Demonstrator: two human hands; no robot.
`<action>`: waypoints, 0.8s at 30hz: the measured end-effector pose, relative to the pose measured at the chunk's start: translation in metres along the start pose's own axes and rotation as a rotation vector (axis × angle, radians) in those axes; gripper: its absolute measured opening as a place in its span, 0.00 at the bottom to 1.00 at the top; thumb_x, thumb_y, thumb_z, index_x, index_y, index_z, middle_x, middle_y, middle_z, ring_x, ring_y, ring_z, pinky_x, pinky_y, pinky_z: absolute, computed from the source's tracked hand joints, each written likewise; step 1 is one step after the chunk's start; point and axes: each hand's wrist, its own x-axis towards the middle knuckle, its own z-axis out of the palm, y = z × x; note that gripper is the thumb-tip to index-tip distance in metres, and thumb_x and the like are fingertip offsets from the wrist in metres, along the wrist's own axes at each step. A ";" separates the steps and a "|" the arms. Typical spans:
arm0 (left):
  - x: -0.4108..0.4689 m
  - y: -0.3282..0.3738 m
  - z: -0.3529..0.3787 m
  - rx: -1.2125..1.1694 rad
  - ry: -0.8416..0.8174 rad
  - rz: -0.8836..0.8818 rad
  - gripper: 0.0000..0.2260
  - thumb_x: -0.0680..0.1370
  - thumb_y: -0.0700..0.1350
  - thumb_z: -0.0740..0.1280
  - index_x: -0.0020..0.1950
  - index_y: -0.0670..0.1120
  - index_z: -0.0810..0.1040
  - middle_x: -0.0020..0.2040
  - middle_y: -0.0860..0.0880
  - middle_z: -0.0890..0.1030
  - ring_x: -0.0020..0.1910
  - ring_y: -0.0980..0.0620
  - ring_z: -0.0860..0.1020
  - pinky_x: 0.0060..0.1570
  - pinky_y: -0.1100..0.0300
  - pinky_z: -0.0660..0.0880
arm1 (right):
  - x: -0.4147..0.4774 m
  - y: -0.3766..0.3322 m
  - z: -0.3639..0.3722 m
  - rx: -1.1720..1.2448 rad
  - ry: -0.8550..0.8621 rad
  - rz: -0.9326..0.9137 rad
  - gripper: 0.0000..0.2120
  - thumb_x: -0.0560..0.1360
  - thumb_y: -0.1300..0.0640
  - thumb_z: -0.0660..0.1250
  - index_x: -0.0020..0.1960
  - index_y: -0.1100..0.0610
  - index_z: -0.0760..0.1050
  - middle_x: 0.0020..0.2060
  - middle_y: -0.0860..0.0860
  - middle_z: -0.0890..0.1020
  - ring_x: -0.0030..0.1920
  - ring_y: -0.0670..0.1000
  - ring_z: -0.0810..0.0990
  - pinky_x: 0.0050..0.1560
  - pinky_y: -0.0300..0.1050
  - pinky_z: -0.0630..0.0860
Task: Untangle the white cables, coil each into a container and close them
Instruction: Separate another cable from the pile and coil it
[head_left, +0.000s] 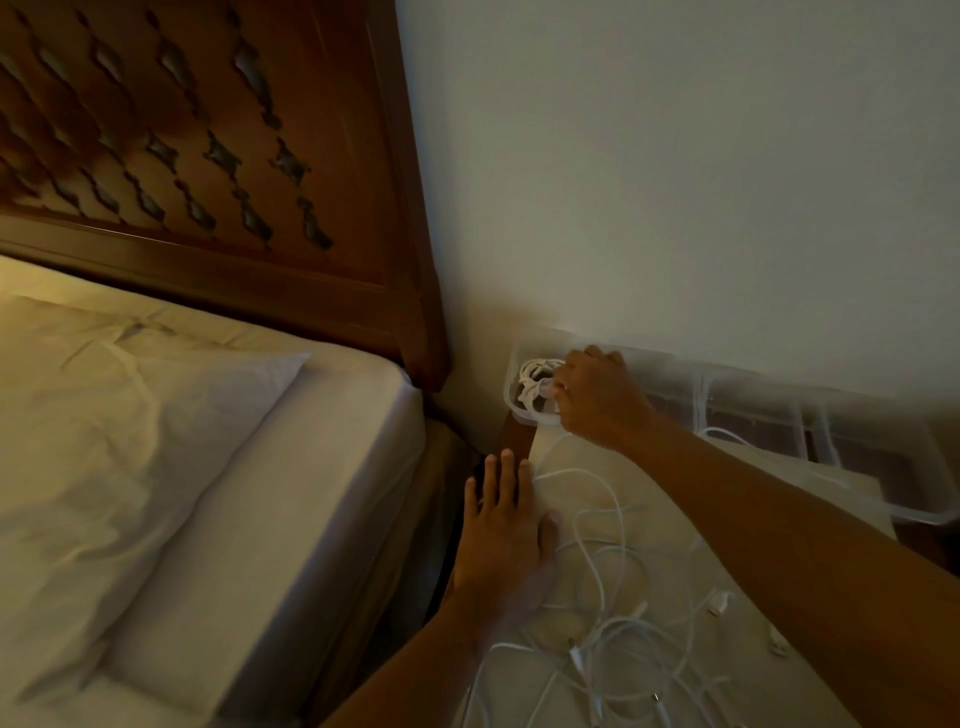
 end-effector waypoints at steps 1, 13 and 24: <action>0.000 0.000 0.000 -0.004 -0.002 0.000 0.31 0.85 0.61 0.44 0.85 0.48 0.43 0.84 0.47 0.38 0.82 0.48 0.33 0.78 0.49 0.31 | 0.001 0.001 0.000 0.030 0.039 -0.004 0.12 0.78 0.53 0.64 0.53 0.59 0.82 0.50 0.59 0.80 0.51 0.60 0.77 0.50 0.58 0.76; 0.001 -0.004 0.006 0.012 0.007 0.003 0.32 0.84 0.63 0.42 0.85 0.49 0.43 0.84 0.47 0.38 0.82 0.48 0.34 0.78 0.50 0.32 | 0.019 -0.004 0.011 0.149 -0.038 -0.129 0.08 0.78 0.60 0.69 0.52 0.59 0.86 0.52 0.58 0.82 0.51 0.60 0.82 0.50 0.50 0.79; 0.001 -0.003 0.006 -0.007 -0.014 0.002 0.32 0.84 0.61 0.44 0.85 0.48 0.44 0.85 0.47 0.40 0.82 0.48 0.35 0.80 0.47 0.37 | -0.052 -0.016 -0.008 0.362 0.064 0.216 0.09 0.79 0.59 0.64 0.53 0.56 0.82 0.49 0.54 0.82 0.51 0.57 0.78 0.50 0.49 0.77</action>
